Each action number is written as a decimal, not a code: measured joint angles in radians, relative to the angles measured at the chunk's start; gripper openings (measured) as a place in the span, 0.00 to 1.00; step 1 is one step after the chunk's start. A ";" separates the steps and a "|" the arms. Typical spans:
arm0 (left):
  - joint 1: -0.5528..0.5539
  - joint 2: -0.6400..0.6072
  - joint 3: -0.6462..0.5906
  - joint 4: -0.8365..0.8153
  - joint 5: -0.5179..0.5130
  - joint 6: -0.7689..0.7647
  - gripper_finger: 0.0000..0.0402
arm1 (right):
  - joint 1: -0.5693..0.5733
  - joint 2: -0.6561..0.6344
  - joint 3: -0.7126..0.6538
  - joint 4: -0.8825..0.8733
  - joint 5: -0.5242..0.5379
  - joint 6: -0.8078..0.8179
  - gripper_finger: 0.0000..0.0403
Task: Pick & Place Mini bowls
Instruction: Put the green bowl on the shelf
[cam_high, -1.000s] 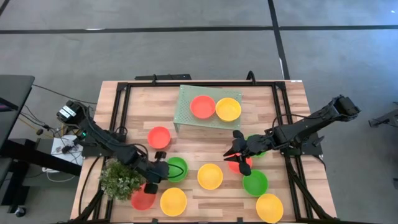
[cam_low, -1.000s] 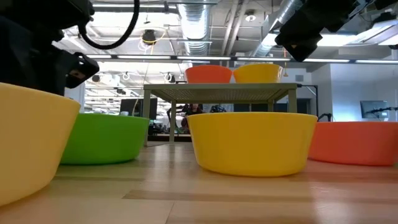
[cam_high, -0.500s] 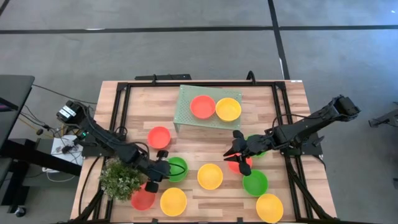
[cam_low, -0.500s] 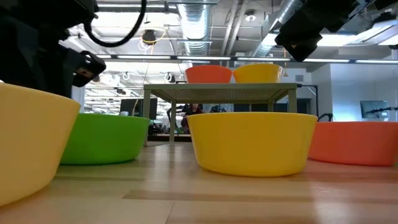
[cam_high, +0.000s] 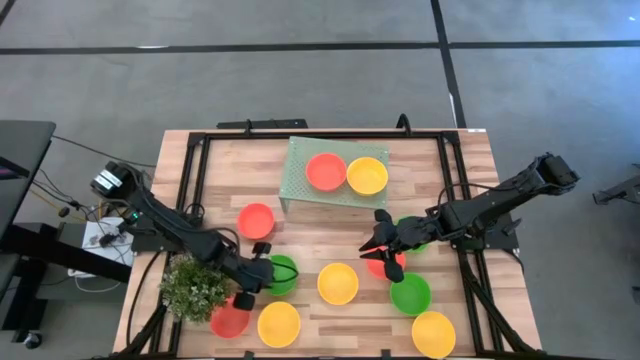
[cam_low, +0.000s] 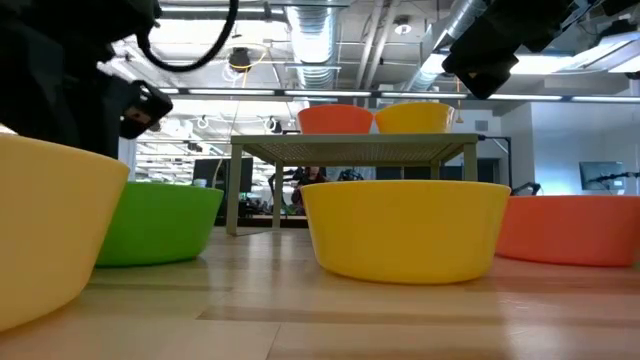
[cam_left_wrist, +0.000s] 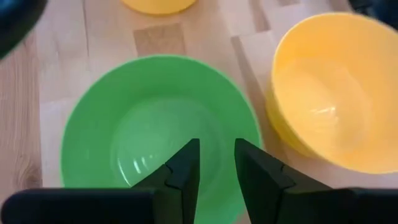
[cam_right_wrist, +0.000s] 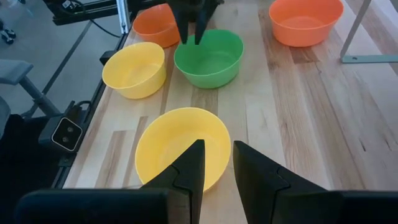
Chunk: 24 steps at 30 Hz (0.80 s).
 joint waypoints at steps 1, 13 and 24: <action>-0.002 -0.009 0.000 -0.001 0.012 -0.001 0.25 | 0.000 0.000 0.000 0.000 0.000 0.000 0.20; -0.043 0.089 0.000 -0.002 0.026 0.000 0.25 | 0.000 0.000 0.000 -0.002 0.000 0.000 0.20; -0.027 0.068 0.033 0.002 -0.012 0.105 0.03 | 0.000 0.000 0.000 -0.002 0.000 0.000 0.20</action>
